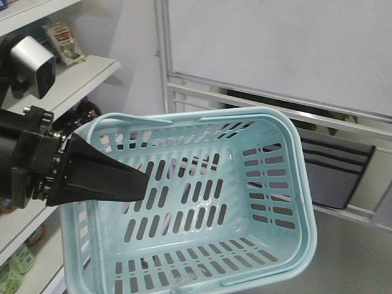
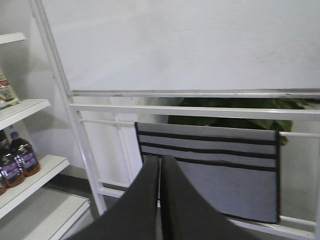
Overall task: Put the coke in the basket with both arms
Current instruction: 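Drive the base toward the shelf with the red Coca-Cola bottle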
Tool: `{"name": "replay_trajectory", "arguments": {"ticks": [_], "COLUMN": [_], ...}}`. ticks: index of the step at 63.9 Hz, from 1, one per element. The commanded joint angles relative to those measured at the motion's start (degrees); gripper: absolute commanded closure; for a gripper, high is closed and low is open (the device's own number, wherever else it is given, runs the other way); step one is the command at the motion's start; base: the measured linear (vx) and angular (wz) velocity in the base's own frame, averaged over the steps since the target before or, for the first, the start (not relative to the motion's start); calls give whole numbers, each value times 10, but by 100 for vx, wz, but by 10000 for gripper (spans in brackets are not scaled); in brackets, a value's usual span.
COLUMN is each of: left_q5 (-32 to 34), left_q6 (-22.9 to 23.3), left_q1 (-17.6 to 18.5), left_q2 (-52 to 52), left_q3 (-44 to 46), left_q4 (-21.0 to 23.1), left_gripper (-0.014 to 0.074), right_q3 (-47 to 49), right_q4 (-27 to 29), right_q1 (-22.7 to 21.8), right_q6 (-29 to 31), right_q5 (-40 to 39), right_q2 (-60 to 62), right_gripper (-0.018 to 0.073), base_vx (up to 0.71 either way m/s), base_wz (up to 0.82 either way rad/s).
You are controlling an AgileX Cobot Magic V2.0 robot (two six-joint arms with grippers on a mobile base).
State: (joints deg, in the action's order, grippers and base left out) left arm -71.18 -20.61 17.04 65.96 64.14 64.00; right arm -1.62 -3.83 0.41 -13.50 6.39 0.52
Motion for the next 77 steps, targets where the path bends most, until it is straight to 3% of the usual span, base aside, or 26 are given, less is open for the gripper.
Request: {"name": "replay_trajectory", "arguments": {"ticks": [1,77], "left_q5": [-2,-2], "left_q6": [-1,-1], "left_q1": [3,3], "left_q2": [-14,-14], "left_q3": [15,15], "left_q4": [57,57], "left_gripper": [604,604], "right_q3": [-9,-9], "right_q4": [-3,-3], "right_q1": [-2,-2], "right_q6": [1,1], "right_q5": [-44,-44], "right_q2": [10,10], "right_gripper": [564,564], "base_vx": [16,10], "base_wz": [64,55]}}
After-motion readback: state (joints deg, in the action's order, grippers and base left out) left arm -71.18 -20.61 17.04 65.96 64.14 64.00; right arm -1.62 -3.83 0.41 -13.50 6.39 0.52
